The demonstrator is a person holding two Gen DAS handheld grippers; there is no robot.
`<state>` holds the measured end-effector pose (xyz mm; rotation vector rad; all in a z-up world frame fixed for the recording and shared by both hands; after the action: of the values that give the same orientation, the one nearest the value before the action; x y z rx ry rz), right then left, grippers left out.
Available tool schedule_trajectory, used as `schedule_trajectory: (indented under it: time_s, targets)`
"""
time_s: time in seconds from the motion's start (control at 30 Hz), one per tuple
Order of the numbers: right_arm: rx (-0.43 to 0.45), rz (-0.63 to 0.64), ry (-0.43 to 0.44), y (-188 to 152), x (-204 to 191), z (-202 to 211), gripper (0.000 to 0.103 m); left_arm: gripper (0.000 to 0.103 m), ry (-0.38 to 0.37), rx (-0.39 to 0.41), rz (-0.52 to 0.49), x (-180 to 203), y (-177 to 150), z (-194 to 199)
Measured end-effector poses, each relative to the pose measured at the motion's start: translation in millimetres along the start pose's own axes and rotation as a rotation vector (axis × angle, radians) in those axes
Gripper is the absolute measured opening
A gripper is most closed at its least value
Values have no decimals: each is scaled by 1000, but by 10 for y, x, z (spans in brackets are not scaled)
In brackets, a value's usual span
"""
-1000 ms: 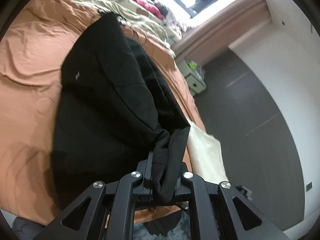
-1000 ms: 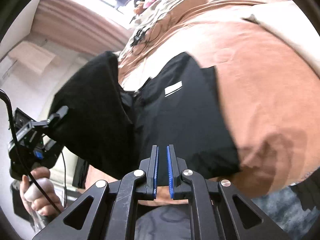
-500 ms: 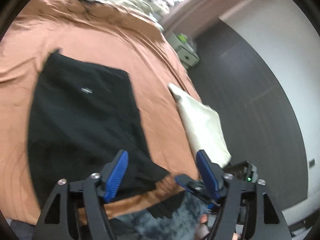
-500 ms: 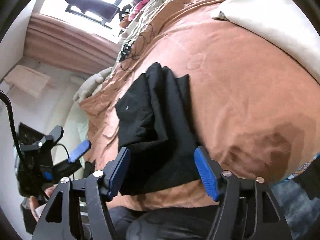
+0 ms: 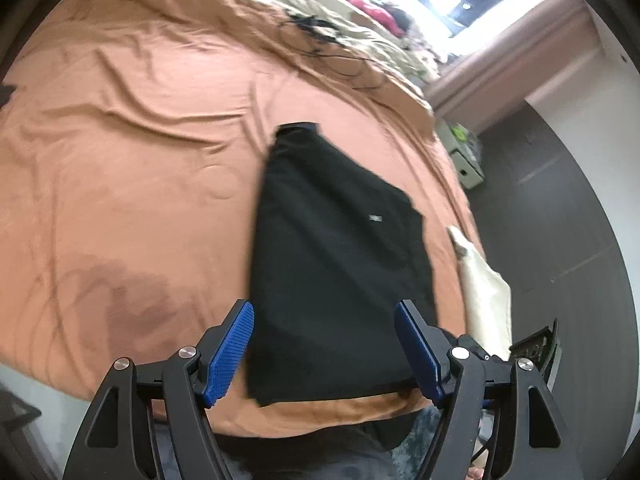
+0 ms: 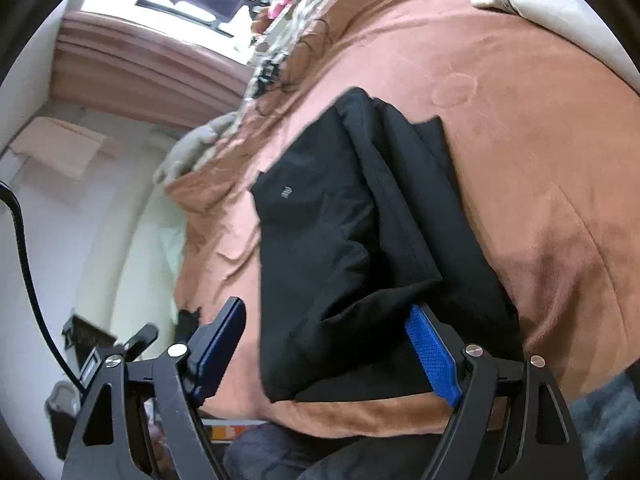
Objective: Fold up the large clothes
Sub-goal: 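Grasp the folded shirt edge with the right gripper and straighten it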
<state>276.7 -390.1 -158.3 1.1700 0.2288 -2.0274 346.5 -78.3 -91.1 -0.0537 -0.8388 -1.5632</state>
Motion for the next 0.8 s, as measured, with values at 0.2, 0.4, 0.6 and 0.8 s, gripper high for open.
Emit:
schedule_trajectory:
  time_s: [0.2,0.4,0.6,0.8]
  targets:
    - [47,11,15,-52,102,109,6,74,16,-30,35,-196,-147,-61]
    - [68,-27,23,-17,346,252,5,74,-10,-51,14,-123,-151,-254]
    - [43,-84,27,-53,686,206,4,74,-12,-91,-9,-49,-217,-474]
    - [48,-77,11,-103,810,248,4,73,-1,-135,8,-123,-267,-723]
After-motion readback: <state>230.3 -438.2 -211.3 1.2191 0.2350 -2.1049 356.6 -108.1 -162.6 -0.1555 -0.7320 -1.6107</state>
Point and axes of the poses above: each gripper's, at about its wrist camera, not at the fingertips, and z roughly against the way its jaws point, x to its right, y to its top, the point moved 4 cm from there along -z, roughly the way its jaws point, and after that the axes turned 9 degrees about -z, right-handed, at the moved point
